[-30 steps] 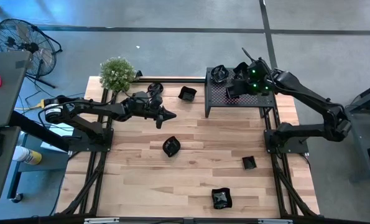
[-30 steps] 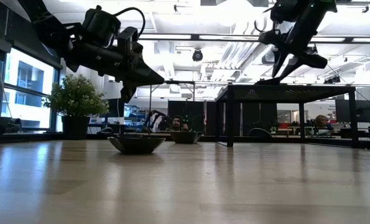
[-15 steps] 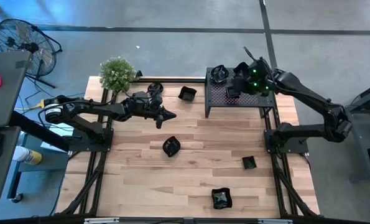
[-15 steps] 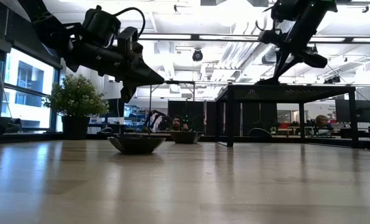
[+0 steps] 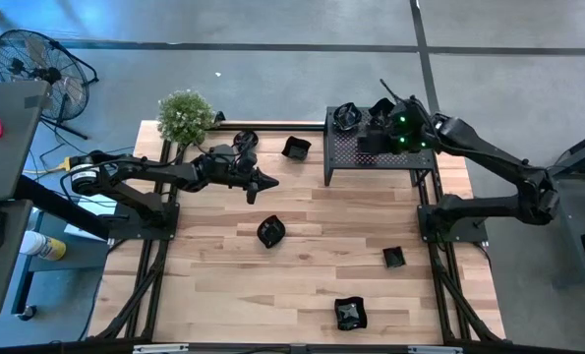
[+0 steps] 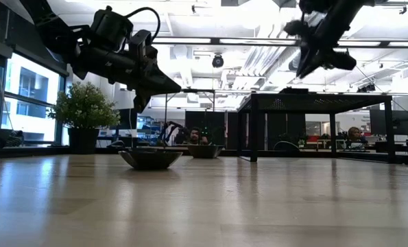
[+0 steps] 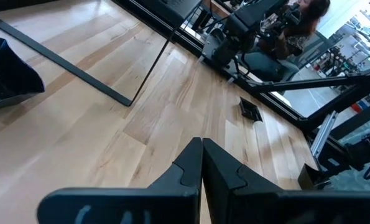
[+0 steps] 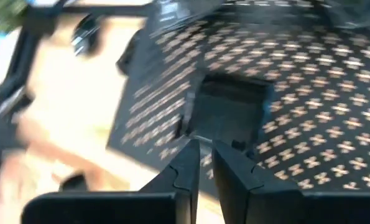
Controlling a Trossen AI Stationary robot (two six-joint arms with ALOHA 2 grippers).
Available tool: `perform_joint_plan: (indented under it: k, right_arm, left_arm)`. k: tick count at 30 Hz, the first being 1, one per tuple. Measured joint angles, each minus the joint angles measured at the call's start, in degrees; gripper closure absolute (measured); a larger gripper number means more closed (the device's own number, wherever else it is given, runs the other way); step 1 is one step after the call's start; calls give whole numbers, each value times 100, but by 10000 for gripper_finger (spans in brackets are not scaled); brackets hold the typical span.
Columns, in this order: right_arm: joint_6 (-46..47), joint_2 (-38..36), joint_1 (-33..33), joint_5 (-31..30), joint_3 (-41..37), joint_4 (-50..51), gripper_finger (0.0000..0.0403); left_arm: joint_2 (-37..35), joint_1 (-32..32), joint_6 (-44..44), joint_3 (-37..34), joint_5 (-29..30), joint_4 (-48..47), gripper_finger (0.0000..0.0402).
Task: Pick & Place Mini shaped plates
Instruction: Stack the black distorted square plate on top of the black distorted square plate on the shelf
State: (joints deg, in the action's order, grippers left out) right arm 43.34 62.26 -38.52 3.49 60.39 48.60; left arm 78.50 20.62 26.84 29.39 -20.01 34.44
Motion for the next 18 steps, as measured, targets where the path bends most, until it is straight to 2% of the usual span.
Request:
perform_joint_plan:
  k: [4,7,14,18]
  right_arm:
    - [-506,-297,768,-162,-14,-38,383]
    - [-627,-449,1672,-446,-186,-249,400]
    - [289,-332,4238,-1366,-863,-1551,401]
    - [953,-6,5386,-1705,-1041,-2046,398]
  left_arm:
    - [0,0,-7,0,0,-12,401]
    - [0,0,-11,0,-6,-45,401]
    - [0,0,-463,2,-1,-251,401]
    - [0,0,-610,2,3,-343,401]
